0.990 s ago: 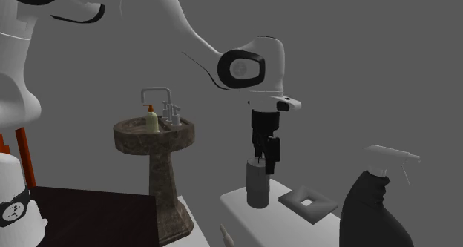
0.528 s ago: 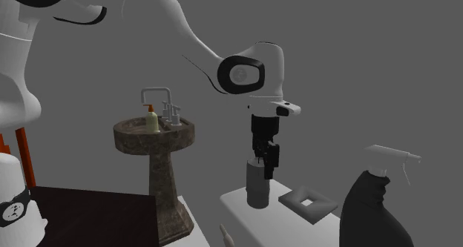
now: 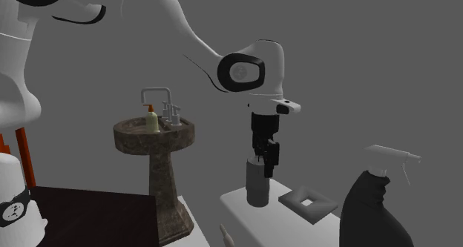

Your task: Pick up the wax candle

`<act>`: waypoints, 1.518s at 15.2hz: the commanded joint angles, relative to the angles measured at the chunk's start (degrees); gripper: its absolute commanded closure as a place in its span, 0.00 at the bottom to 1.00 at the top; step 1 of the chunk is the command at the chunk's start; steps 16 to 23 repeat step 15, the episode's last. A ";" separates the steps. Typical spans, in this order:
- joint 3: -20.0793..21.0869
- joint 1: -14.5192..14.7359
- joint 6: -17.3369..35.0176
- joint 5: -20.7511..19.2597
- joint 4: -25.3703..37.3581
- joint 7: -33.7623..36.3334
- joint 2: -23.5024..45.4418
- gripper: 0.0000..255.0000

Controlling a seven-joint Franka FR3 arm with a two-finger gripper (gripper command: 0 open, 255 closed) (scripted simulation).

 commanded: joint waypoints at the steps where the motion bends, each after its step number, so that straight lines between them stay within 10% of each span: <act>1: 0.08 0.01 -1.13 0.12 0.48 -0.02 -0.66 1.00; 23: 0.43 -0.19 -8.94 0.89 4.40 -0.50 -4.59 1.00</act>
